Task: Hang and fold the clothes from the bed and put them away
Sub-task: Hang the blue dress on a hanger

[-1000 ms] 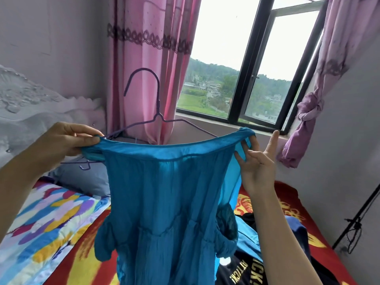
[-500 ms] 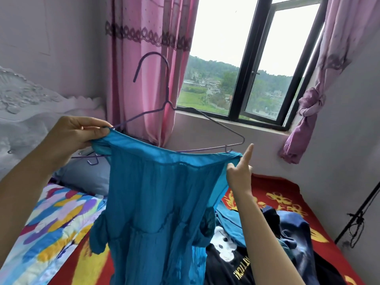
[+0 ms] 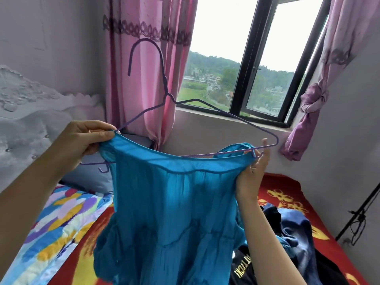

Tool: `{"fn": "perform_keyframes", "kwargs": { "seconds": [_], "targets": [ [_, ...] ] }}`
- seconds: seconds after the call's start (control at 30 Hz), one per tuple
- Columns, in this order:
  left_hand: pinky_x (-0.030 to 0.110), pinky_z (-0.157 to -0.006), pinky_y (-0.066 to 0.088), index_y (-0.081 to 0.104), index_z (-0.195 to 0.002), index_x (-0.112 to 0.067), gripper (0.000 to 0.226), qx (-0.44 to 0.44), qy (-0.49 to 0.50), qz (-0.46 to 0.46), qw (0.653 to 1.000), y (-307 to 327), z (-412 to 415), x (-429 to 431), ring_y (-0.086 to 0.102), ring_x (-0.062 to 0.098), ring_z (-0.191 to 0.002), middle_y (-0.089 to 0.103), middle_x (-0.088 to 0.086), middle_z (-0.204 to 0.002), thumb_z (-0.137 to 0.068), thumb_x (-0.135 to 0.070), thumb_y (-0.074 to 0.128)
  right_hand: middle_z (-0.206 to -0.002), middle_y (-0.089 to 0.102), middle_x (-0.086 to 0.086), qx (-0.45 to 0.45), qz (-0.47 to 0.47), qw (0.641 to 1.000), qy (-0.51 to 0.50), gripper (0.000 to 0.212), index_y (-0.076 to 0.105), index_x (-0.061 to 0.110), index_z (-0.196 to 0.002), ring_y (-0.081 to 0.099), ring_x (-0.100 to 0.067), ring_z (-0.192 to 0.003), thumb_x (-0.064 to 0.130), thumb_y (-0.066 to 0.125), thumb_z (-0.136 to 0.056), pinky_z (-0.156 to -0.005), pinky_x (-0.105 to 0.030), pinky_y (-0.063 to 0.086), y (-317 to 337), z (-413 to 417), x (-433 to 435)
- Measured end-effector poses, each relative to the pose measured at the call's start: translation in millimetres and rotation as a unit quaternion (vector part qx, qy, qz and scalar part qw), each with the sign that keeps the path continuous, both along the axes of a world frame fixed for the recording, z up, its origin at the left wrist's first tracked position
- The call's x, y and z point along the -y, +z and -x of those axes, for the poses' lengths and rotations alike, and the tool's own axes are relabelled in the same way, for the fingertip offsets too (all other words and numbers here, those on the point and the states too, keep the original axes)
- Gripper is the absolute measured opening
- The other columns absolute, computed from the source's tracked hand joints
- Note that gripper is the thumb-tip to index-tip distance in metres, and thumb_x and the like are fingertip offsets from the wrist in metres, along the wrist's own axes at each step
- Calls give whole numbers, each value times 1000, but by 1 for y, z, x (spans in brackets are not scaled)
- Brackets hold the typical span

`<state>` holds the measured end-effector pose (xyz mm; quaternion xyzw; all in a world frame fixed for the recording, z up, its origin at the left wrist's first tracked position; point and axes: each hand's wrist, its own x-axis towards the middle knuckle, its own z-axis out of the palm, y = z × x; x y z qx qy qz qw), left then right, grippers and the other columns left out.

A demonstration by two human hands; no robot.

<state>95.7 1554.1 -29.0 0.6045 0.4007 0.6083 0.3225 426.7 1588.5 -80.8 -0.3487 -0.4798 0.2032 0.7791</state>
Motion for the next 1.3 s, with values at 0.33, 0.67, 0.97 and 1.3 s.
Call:
{"fn": "perform_keyframes", "kwargs": {
  "seconds": [0.33, 0.67, 0.97, 1.3],
  "targets": [
    [9, -51, 40, 76, -64, -33, 49, 5, 15, 37, 999, -15, 13, -13, 53, 8, -64, 65, -13, -58, -86, 5, 54, -110, 61, 22, 88, -71, 994, -12, 88, 3, 35, -141, 60, -4, -89, -14, 48, -83, -77, -23, 51, -1, -9, 10],
    [5, -46, 42, 75, -62, -34, 50, 57, 50, -13, 997, -16, 12, -14, 59, -4, -52, 67, -16, -59, -85, 6, 56, -104, 46, 18, 143, -104, 974, -140, 51, 41, 13, -133, 43, 15, -90, -3, 31, -85, -80, -4, 35, -14, 3, 15],
    [7, -53, 49, 75, -61, -31, 53, 79, 42, 10, 996, -29, 29, -13, 61, -3, -54, 68, -14, -60, -86, 9, 50, -150, 3, 2, 215, -103, 967, -89, 81, -5, 15, -140, 20, -15, -140, 12, 54, -85, -117, -43, 17, -2, -3, 20],
    [9, -54, 47, 76, -66, -29, 49, 20, 40, 45, 998, -44, 34, -15, 59, 1, -61, 69, -11, -67, -87, 7, 51, -141, 29, 7, 226, -92, 970, -6, 86, -9, 8, -142, 42, 3, -122, 4, 54, -82, -101, -13, 32, -6, 5, 23]
  ]
}}
